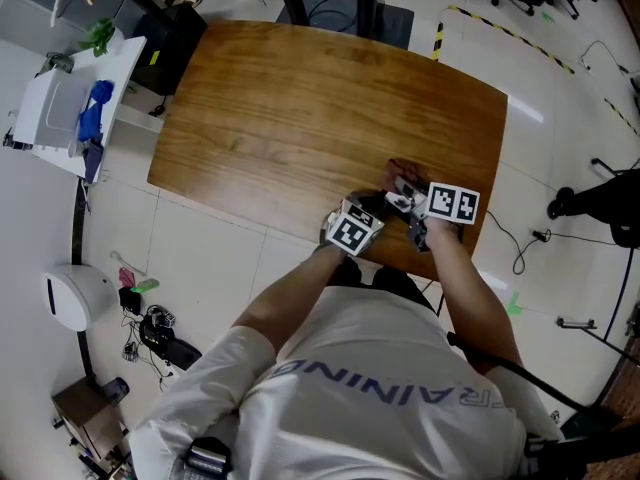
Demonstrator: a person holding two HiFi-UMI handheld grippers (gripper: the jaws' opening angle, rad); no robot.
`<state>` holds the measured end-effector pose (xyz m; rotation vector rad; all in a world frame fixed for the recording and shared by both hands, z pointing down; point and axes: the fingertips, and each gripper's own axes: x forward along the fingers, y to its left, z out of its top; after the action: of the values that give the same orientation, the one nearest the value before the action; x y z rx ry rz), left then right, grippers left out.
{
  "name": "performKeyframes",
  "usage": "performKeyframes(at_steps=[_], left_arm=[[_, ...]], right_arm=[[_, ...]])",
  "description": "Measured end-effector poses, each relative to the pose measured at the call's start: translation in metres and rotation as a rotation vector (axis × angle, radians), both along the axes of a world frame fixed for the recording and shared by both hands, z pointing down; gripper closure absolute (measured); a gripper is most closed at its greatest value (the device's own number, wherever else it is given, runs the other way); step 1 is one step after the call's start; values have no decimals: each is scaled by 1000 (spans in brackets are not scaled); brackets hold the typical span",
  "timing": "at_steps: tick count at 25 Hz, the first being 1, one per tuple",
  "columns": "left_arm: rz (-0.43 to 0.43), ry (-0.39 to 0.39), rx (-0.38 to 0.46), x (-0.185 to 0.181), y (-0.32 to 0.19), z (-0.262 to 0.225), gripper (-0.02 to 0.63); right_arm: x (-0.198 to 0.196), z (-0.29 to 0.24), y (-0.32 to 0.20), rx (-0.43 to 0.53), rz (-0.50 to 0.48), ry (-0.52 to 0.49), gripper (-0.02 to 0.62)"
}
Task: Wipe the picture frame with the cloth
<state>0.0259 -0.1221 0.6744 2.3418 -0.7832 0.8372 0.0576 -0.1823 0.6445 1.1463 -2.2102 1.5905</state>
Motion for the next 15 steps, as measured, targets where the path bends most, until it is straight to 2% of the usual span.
performKeyframes(at_steps=[5, 15], left_arm=[[-11, 10, -1, -1, 1, -1, 598], [-2, 7, -3, -2, 0, -1, 600]], right_arm=[[21, -6, 14, -9, 60, -17, 476], [88, -5, 42, -39, 198, 1, 476]])
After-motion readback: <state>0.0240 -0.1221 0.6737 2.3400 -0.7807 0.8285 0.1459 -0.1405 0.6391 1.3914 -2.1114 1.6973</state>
